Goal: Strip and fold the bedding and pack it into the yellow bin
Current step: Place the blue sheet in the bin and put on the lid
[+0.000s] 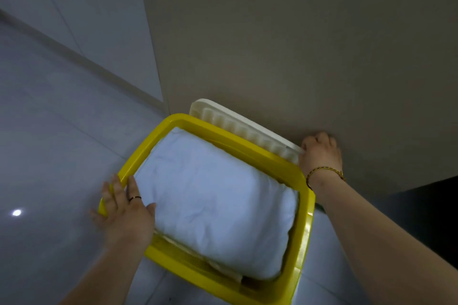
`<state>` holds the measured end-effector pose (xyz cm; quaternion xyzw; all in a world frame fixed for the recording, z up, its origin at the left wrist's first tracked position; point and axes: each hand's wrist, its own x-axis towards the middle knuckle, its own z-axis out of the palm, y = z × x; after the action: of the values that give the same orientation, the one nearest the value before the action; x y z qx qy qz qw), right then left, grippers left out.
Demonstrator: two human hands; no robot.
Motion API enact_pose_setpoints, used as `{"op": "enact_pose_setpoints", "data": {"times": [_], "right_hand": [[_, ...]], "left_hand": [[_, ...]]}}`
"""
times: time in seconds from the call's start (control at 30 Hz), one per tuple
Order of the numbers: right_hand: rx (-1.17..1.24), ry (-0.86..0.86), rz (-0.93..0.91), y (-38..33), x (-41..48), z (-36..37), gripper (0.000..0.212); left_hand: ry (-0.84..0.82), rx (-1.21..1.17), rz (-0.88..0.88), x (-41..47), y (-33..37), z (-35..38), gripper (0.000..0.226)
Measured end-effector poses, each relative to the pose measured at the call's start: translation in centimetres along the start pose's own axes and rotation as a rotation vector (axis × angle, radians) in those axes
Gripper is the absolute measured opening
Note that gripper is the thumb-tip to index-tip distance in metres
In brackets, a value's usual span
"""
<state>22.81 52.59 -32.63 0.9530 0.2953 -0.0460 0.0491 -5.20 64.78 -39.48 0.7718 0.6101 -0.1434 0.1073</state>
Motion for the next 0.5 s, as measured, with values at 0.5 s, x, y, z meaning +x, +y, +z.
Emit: {"op": "enact_pose_setpoints", "data": {"times": [0.5], "right_hand": [[-0.025,0.176,-0.164,-1.1,-3.7,-3.3,0.022]], "left_hand": [[0.029,-0.073,0.069,-0.8,-1.7,-0.1,0.072]]}}
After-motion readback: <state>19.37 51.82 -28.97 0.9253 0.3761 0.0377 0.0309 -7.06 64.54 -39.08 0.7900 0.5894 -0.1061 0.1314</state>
